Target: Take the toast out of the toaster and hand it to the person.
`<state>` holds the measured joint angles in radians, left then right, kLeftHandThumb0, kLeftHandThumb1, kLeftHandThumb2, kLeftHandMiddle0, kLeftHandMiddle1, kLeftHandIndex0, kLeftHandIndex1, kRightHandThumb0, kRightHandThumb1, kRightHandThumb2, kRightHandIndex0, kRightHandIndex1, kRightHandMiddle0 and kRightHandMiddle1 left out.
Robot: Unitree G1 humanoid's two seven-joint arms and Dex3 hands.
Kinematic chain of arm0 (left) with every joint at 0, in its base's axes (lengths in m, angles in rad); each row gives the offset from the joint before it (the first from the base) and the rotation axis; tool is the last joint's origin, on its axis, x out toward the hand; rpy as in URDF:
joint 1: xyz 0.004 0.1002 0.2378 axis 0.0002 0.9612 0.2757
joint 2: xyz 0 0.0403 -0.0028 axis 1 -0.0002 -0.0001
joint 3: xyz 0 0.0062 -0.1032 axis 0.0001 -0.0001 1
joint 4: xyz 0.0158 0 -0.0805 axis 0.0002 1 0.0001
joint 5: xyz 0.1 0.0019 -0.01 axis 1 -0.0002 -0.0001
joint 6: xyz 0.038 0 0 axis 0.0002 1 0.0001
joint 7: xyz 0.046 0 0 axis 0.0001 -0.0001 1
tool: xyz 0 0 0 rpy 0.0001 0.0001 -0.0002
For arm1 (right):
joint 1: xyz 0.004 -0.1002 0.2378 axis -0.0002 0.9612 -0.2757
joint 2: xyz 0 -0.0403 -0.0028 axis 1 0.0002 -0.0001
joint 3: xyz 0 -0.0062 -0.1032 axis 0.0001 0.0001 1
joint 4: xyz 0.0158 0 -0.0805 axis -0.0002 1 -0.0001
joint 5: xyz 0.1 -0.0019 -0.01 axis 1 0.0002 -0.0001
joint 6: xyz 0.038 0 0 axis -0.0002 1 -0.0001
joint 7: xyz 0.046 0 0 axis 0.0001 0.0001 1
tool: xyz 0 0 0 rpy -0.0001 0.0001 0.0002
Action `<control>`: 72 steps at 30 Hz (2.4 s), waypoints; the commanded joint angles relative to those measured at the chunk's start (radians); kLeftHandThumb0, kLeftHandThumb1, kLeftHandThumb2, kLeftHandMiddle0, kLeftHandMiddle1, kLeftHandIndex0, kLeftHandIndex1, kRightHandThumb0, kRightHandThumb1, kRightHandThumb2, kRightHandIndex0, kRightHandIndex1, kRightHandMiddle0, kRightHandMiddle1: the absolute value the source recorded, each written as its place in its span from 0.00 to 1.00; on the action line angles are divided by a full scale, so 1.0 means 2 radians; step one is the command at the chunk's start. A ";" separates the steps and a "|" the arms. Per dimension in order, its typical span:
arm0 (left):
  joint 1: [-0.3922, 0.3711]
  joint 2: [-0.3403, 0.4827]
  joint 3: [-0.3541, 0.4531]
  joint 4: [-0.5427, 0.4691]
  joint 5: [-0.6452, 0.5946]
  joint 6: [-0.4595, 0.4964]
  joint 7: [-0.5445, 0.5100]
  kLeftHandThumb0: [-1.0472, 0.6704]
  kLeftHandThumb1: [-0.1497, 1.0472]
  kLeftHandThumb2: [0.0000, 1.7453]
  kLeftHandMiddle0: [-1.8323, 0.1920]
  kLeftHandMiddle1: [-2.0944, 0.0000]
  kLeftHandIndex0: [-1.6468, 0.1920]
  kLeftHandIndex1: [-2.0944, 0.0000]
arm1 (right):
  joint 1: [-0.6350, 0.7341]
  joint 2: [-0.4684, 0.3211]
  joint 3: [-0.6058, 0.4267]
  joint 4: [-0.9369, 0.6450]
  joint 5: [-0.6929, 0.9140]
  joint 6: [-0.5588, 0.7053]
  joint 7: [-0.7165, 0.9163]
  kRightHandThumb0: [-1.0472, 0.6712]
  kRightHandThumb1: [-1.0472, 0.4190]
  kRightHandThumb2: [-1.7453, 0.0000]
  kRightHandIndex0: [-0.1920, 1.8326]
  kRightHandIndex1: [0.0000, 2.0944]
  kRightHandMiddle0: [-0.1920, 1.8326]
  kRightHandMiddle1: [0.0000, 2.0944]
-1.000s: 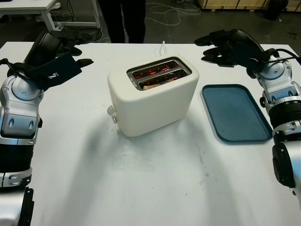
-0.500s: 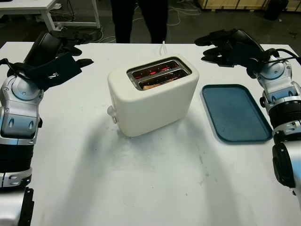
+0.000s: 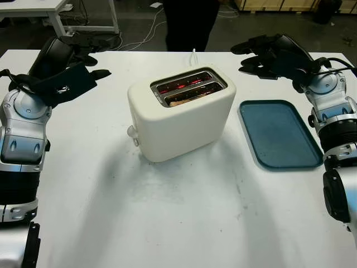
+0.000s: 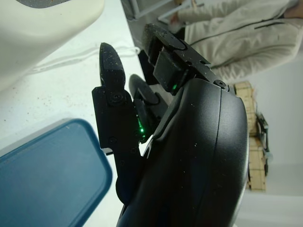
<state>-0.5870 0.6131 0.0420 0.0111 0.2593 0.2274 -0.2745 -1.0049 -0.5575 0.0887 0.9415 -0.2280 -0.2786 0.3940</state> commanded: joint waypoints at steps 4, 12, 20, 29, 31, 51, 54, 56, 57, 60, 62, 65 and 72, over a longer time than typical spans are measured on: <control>0.000 -0.002 0.000 -0.005 0.000 0.004 0.000 0.35 0.89 0.04 0.63 0.76 0.50 1.00 | 0.004 -0.001 -0.003 -0.008 0.003 0.003 -0.001 0.42 0.09 0.93 0.47 0.00 0.45 0.00; 0.002 -0.002 0.001 -0.005 0.000 0.001 0.002 0.36 0.89 0.03 0.63 0.76 0.50 1.00 | 0.004 -0.001 -0.002 -0.007 0.005 -0.005 0.000 0.42 0.09 0.93 0.47 0.00 0.45 0.00; 0.001 -0.002 0.000 -0.009 0.002 0.010 -0.002 0.35 0.89 0.04 0.63 0.76 0.51 1.00 | 0.005 -0.003 0.000 -0.011 0.001 0.004 -0.001 0.41 0.09 0.93 0.47 0.00 0.44 0.00; 0.002 -0.002 0.000 -0.009 0.000 0.010 -0.001 0.35 0.89 0.04 0.63 0.76 0.51 1.00 | 0.004 -0.001 -0.003 -0.007 0.007 0.001 0.004 0.42 0.09 0.92 0.46 0.00 0.44 0.00; 0.002 -0.002 0.000 -0.010 0.000 0.013 -0.001 0.36 0.89 0.04 0.63 0.76 0.51 1.00 | 0.004 -0.001 -0.003 -0.007 0.006 0.002 0.004 0.41 0.09 0.93 0.46 0.00 0.44 0.00; 0.003 -0.002 0.000 -0.008 0.002 0.008 0.001 0.35 0.89 0.04 0.63 0.76 0.50 1.00 | 0.005 0.002 -0.007 -0.010 0.014 0.012 0.008 0.42 0.09 0.93 0.46 0.00 0.44 0.00; 0.002 -0.004 0.001 -0.010 0.000 0.011 0.000 0.36 0.89 0.04 0.63 0.77 0.51 1.00 | 0.006 0.002 -0.007 -0.011 0.013 0.012 0.007 0.42 0.09 0.92 0.46 0.00 0.43 0.00; 0.002 -0.002 -0.001 -0.011 0.002 0.013 -0.001 0.36 0.89 0.04 0.63 0.77 0.51 1.00 | 0.006 0.001 -0.008 -0.010 0.016 0.008 0.010 0.43 0.09 0.92 0.46 0.00 0.44 0.00; 0.001 -0.001 -0.002 -0.011 0.003 0.011 -0.001 0.36 0.89 0.04 0.63 0.77 0.51 1.00 | 0.006 0.001 -0.008 -0.010 0.016 0.008 0.011 0.43 0.09 0.92 0.46 0.00 0.44 0.00; 0.001 -0.001 -0.002 -0.011 0.004 0.011 -0.001 0.36 0.89 0.04 0.63 0.77 0.51 1.00 | 0.005 0.000 -0.007 -0.009 0.013 0.005 0.009 0.43 0.09 0.92 0.46 0.00 0.44 0.00; 0.001 0.000 -0.003 -0.010 0.006 0.007 0.000 0.36 0.89 0.04 0.62 0.77 0.50 1.00 | 0.005 0.000 -0.006 -0.009 0.011 0.004 0.008 0.43 0.09 0.92 0.46 0.00 0.44 0.00; 0.000 0.001 -0.003 -0.008 0.005 0.005 -0.001 0.35 0.89 0.04 0.62 0.77 0.50 1.00 | 0.004 0.000 -0.005 -0.009 0.010 0.004 0.008 0.43 0.09 0.92 0.46 0.00 0.43 0.00; 0.000 0.002 -0.002 -0.003 0.004 -0.004 0.000 0.35 0.89 0.04 0.62 0.77 0.50 1.00 | 0.003 -0.002 -0.001 -0.008 0.003 0.000 0.001 0.41 0.09 0.93 0.47 0.01 0.45 0.00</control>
<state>-0.5870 0.6131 0.0416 0.0009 0.2617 0.2376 -0.2747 -1.0048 -0.5573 0.0849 0.9350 -0.2154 -0.2662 0.4064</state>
